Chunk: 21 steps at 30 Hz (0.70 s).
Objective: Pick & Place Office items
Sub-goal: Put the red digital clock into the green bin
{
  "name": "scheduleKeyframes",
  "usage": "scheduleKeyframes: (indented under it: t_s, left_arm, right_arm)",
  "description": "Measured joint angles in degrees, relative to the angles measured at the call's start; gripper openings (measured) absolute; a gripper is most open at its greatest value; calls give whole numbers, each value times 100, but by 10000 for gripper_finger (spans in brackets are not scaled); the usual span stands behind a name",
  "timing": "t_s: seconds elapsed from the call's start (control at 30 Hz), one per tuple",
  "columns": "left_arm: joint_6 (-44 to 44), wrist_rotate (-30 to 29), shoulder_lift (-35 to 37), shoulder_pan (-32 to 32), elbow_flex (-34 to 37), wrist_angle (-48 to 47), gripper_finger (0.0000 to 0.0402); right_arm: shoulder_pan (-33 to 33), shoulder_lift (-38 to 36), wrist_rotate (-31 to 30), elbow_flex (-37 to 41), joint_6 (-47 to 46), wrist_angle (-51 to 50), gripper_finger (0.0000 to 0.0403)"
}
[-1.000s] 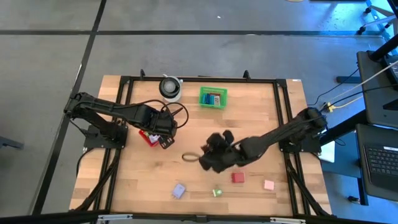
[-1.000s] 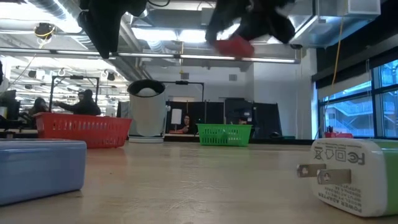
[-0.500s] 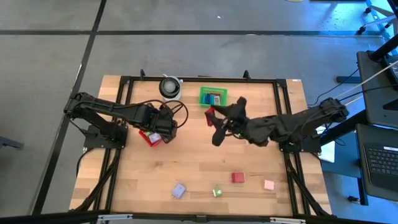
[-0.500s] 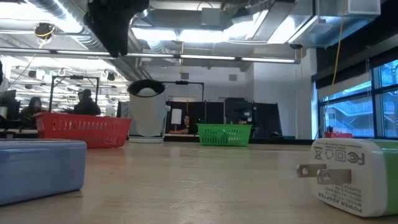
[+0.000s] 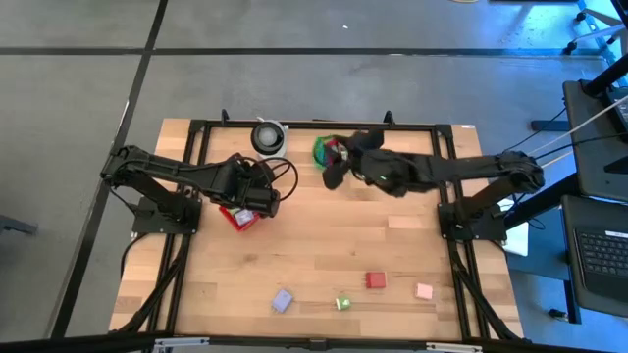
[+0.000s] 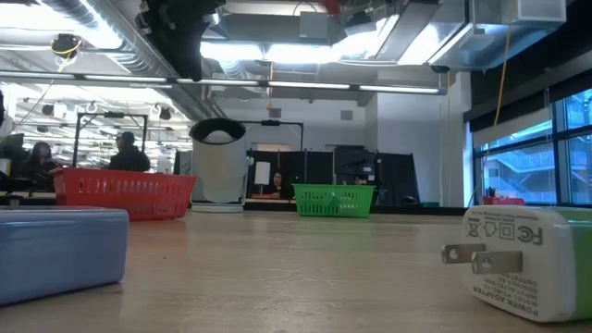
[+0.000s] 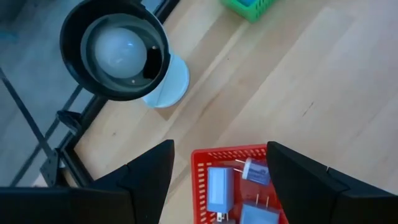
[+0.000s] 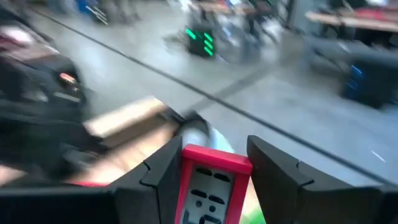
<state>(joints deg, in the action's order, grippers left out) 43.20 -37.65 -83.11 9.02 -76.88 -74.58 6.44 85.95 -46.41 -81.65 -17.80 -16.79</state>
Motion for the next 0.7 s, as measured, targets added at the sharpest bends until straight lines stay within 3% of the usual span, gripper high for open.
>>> scheduleKeyframes:
  t_s: [0.27, 0.7]
  left_arm:
    - [147, 59, 0, 0, 0, -7, 251]
    - [460, 120, 0, 26, 0, -14, 251]
  right_arm:
    - [-1037, 735, 376, 0, -1145, -1417, 166]
    - [-2471, 2321, 2055, 0, -722, -1586, 166]
